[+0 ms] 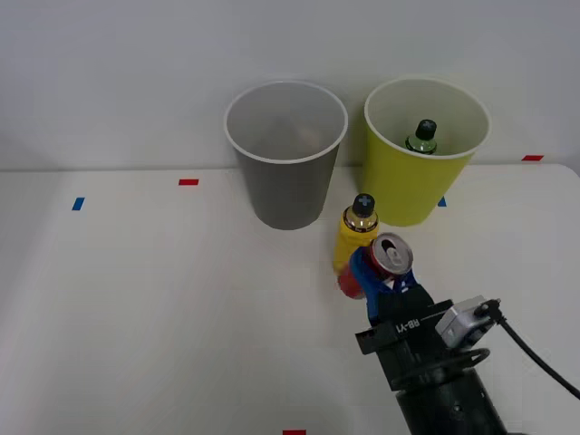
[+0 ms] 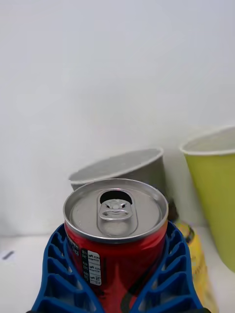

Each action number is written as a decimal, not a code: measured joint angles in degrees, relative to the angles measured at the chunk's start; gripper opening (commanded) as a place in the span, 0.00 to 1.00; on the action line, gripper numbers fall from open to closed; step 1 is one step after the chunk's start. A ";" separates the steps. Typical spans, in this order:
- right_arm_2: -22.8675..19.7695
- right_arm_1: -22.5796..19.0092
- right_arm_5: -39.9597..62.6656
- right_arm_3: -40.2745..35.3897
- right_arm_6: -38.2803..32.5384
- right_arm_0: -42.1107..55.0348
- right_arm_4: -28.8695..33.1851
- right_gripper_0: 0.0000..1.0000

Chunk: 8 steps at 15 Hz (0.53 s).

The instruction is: Put cans in the gray bin, plastic bottles in the light green bin

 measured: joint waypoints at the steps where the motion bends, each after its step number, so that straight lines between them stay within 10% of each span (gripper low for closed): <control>1: -0.20 -0.60 3.04 -3.70 0.09 -0.71 -3.42 0.00; 8: -4.67 7.84 16.78 -7.03 0.49 -14.79 -11.26 0.00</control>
